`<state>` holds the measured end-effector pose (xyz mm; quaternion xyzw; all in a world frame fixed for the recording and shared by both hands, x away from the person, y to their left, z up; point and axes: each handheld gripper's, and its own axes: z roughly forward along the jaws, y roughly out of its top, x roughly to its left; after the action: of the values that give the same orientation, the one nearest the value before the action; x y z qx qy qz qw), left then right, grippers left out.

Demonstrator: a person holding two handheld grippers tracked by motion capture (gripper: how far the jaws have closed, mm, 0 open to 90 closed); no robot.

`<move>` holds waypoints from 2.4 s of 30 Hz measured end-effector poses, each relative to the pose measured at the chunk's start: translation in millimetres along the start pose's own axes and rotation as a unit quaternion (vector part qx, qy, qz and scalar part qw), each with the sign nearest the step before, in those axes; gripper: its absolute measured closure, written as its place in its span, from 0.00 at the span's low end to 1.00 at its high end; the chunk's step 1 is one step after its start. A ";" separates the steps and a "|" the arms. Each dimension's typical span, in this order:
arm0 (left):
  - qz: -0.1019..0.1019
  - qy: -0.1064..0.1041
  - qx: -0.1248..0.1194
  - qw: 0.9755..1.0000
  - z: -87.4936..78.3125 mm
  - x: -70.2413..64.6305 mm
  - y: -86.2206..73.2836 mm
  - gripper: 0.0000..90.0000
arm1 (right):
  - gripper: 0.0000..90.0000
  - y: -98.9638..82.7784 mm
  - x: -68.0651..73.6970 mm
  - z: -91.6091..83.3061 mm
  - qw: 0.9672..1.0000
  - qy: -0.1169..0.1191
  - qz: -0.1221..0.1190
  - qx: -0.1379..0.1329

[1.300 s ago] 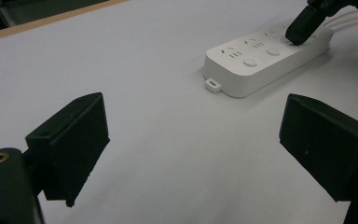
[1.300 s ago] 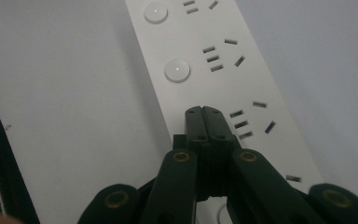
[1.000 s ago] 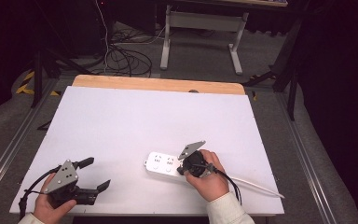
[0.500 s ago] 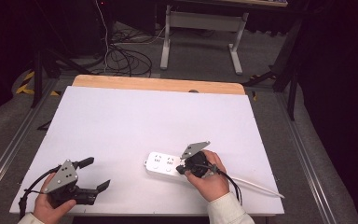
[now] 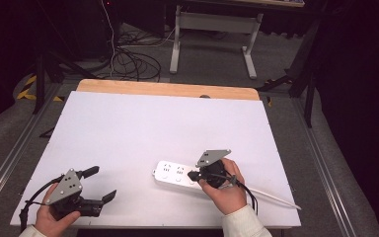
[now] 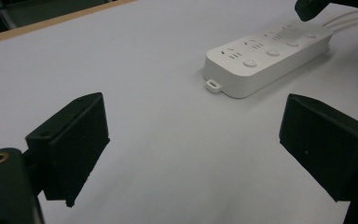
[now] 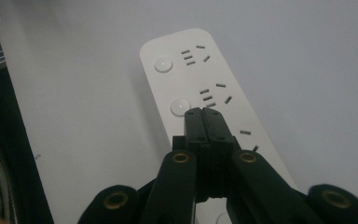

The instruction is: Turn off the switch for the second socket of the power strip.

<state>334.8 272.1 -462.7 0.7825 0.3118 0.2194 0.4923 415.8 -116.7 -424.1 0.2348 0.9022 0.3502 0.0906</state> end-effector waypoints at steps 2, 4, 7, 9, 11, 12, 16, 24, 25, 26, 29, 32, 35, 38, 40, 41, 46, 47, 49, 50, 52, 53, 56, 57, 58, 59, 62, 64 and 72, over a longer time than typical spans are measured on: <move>0.000 0.000 0.000 1.000 0.0 0.0 -0.1 0.10 | 1.00 0.3 0.4 -1.8 1.000 -0.001 -0.002 -0.005; 0.000 0.000 0.001 1.000 0.1 0.0 -0.1 0.10 | 1.00 1.4 1.7 -4.0 1.000 -0.003 -0.003 -0.009; -0.001 0.000 -0.001 1.000 0.2 0.0 -0.3 0.10 | 1.00 3.1 3.1 -8.8 1.000 -0.004 -0.006 -0.019; -0.001 0.000 0.000 1.000 0.3 0.1 -0.3 0.10 | 1.00 3.6 3.3 -11.4 1.000 -0.002 -0.006 -0.025; -0.002 0.000 -0.001 1.000 0.5 -0.1 -0.2 0.10 | 1.00 3.4 3.4 -12.0 1.000 -0.002 -0.005 -0.027; 0.000 0.001 -0.001 1.000 0.6 0.1 0.0 0.10 | 1.00 3.2 3.2 -12.0 1.000 -0.002 -0.005 -0.027; -0.002 0.000 -0.001 1.000 0.7 0.6 0.0 0.10 | 0.99 3.2 2.9 -12.5 0.999 -0.001 -0.007 -0.033; -0.005 -0.001 0.001 1.000 -0.1 0.8 -0.1 0.10 | 0.67 3.7 3.4 -17.4 0.998 -0.007 -0.001 -0.064; -0.006 -0.002 0.000 1.000 -0.3 0.9 -0.2 0.10 | 0.62 3.8 3.1 -18.2 0.998 -0.008 0.000 -0.068; -0.005 -0.002 -0.001 1.000 -0.6 1.2 -0.1 0.10 | 0.58 3.8 3.0 -18.9 0.997 -0.013 0.001 -0.073; -0.007 -0.004 -0.002 1.000 -1.0 1.0 0.1 0.10 | 0.46 3.5 2.2 -21.2 0.996 -0.022 -0.003 -0.086; -0.005 -0.005 0.001 1.000 -1.6 0.9 0.3 0.10 | 0.39 2.2 0.9 -24.9 0.995 -0.028 -0.003 -0.098; -0.004 -0.005 0.001 1.000 -2.2 0.8 0.3 0.10 | 0.33 -0.3 -0.9 -30.7 0.994 -0.032 0.000 -0.109; -0.005 -0.005 0.002 1.000 -2.7 0.7 0.6 0.10 | 0.29 -3.9 -2.9 -36.2 0.992 -0.034 0.006 -0.119; -0.006 -0.008 0.001 1.000 -2.7 0.8 0.6 0.10 | 0.26 -7.1 -4.1 -39.1 0.992 -0.035 0.006 -0.124; -0.006 -0.009 0.002 1.000 -3.1 0.6 0.8 0.10 | 0.25 -8.9 -4.7 -40.2 0.991 -0.032 0.006 -0.127; -0.005 -0.006 -0.002 1.000 -4.3 0.8 1.3 0.10 | 0.18 -18.1 -8.6 -46.7 0.989 -0.029 0.013 -0.142; -0.006 -0.006 -0.002 1.000 -4.6 0.8 1.3 0.10 | 0.17 -20.2 -9.5 -48.1 0.989 -0.028 0.014 -0.147; -0.009 -0.007 -0.003 1.000 -5.3 0.3 1.4 0.10 | 0.15 -25.0 -11.2 -50.3 0.988 -0.026 0.016 -0.153; -0.009 -0.007 -0.003 1.000 -5.6 0.3 1.5 0.10 | 0.13 -27.6 -12.0 -51.1 0.988 -0.025 0.015 -0.154; -0.007 -0.006 -0.003 1.000 -6.4 0.8 1.9 0.10 | 0.11 -33.5 -13.8 -52.0 0.988 -0.020 0.014 -0.155; -0.007 -0.006 -0.004 1.000 -6.7 0.8 2.0 0.10 | 0.10 -36.5 -14.4 -52.6 0.987 -0.018 0.013 -0.156; -0.011 -0.008 -0.005 1.000 -7.4 0.0 2.0 0.10 | 0.09 -44.1 -16.0 -54.2 0.987 -0.012 0.012 -0.159; -0.010 -0.007 -0.006 1.000 -7.6 0.0 2.2 0.10 | 0.09 -46.3 -16.7 -54.6 0.987 -0.013 0.016 -0.160; -0.010 -0.009 -0.007 1.000 -8.1 0.0 2.5 0.10 | 0.09 -48.5 -17.3 -54.8 0.987 -0.014 0.018 -0.162; -0.009 -0.007 -0.008 1.000 -8.5 0.1 2.8 0.10 | 0.09 -50.9 -18.2 -54.9 0.987 -0.014 0.019 -0.162; -0.011 -0.008 -0.009 1.000 -9.1 -0.4 2.8 0.10 | 0.08 -58.1 -20.1 -54.6 0.986 -0.015 0.025 -0.165; -0.012 -0.009 -0.008 1.000 -9.7 -0.2 2.7 0.09 | 0.08 -63.3 -21.9 -54.7 0.985 -0.020 0.028 -0.167; -0.015 -0.011 -0.010 1.000 -11.6 0.1 2.1 0.09 | 0.08 -85.4 -26.9 -52.3 0.984 -0.028 0.040 -0.171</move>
<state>327.8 278.9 -456.0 0.7752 0.3156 0.2065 0.5068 391.4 -215.6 -443.1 0.2618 0.8158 0.4962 0.1405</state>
